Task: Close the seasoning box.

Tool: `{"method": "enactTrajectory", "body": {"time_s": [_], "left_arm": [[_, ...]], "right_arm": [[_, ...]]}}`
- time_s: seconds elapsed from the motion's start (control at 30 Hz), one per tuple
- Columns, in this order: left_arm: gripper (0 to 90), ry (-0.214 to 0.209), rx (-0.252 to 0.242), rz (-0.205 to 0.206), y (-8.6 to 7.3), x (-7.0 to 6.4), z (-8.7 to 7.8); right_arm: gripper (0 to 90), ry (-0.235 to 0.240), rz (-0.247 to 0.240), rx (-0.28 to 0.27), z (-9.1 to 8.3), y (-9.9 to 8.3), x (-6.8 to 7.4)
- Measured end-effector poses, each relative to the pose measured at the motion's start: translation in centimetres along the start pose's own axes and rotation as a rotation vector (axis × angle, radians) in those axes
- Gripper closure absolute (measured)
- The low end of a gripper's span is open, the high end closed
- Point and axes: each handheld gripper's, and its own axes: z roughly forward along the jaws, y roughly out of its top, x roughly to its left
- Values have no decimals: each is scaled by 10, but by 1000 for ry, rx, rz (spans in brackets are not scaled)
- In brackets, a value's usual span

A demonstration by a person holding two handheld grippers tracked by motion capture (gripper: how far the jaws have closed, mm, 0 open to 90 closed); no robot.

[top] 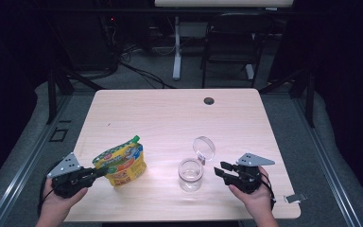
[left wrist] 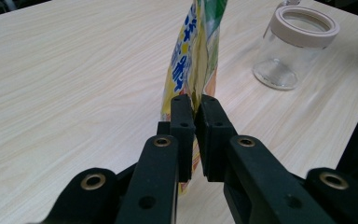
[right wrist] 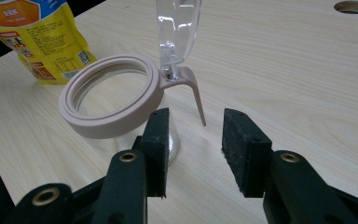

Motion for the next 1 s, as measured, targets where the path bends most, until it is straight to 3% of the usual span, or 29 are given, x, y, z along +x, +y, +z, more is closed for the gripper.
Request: {"method": "enactTrajectory", "body": {"time_s": [0.2,0.3,0.53,0.73,1.0], "left_arm": [[846,-25,-6,-23,0,-2,1],[799,-38,-19,-47,-1,-1,4],[633,-53,16,-93,0,2,12],[505,-71,32,-163,6,7,17],[410,-54,59,-179,15,8,24]], "right_arm": [[617,-4,-3,6,1,-1,-1],[617,-1,-1,5,2,-1,-1],[617,-2,2,7,3,-1,0],[615,-4,-3,9,4,-2,0],[612,4,-6,14,4,-2,-1]]}}
